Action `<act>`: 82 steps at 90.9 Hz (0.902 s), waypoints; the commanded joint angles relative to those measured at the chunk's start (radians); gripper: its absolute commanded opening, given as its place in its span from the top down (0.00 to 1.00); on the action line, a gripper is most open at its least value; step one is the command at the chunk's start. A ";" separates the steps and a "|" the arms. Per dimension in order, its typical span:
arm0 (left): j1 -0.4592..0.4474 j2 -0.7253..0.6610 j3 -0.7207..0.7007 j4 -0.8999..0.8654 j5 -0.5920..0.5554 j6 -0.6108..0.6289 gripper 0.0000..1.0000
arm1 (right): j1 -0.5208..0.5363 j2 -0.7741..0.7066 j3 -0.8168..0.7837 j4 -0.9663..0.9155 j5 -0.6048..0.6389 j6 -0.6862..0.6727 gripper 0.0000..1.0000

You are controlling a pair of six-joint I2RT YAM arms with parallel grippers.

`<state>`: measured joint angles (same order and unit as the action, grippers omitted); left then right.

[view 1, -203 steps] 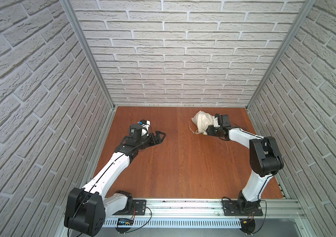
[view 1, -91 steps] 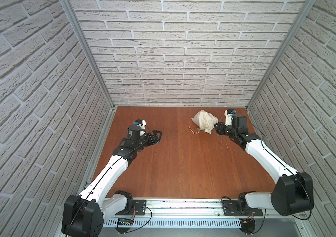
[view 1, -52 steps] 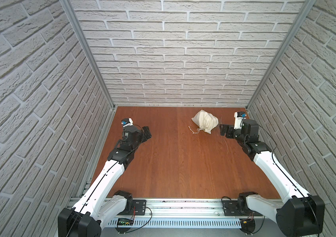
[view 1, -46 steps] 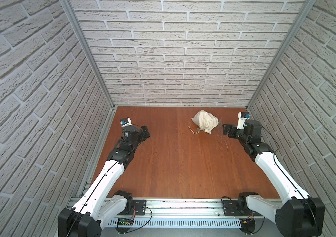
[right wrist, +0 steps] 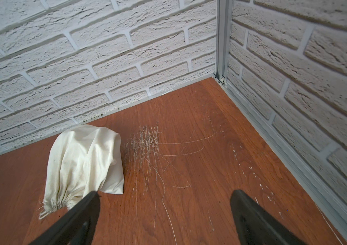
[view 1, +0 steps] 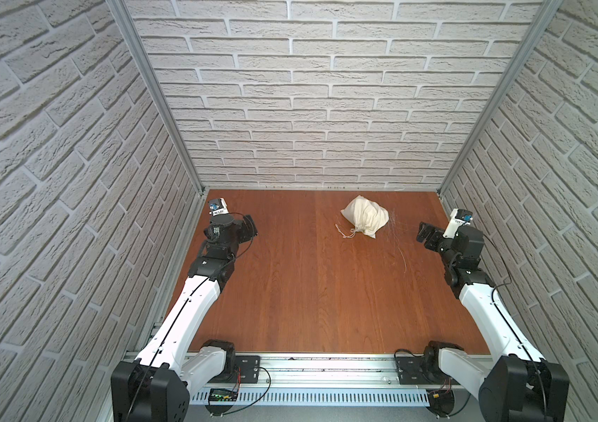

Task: Close the soil bag
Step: Reset both arms

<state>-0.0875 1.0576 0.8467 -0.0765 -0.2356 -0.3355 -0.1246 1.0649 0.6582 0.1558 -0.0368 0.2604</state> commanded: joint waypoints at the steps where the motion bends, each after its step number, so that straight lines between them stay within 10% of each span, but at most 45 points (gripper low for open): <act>1: 0.057 0.005 -0.014 0.126 0.066 0.085 0.02 | -0.010 0.022 -0.056 0.145 -0.038 -0.040 0.01; 38: 0.250 0.117 -0.155 0.255 0.205 0.025 0.02 | -0.010 0.148 -0.204 0.392 -0.153 -0.153 0.01; 82: 0.254 0.290 -0.269 0.470 0.168 0.113 0.02 | -0.003 0.267 -0.226 0.519 -0.194 -0.121 0.01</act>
<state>0.1616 1.3354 0.5884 0.2760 -0.0780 -0.2710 -0.1307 1.3251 0.4431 0.5972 -0.2111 0.1310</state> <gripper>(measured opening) 0.982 0.989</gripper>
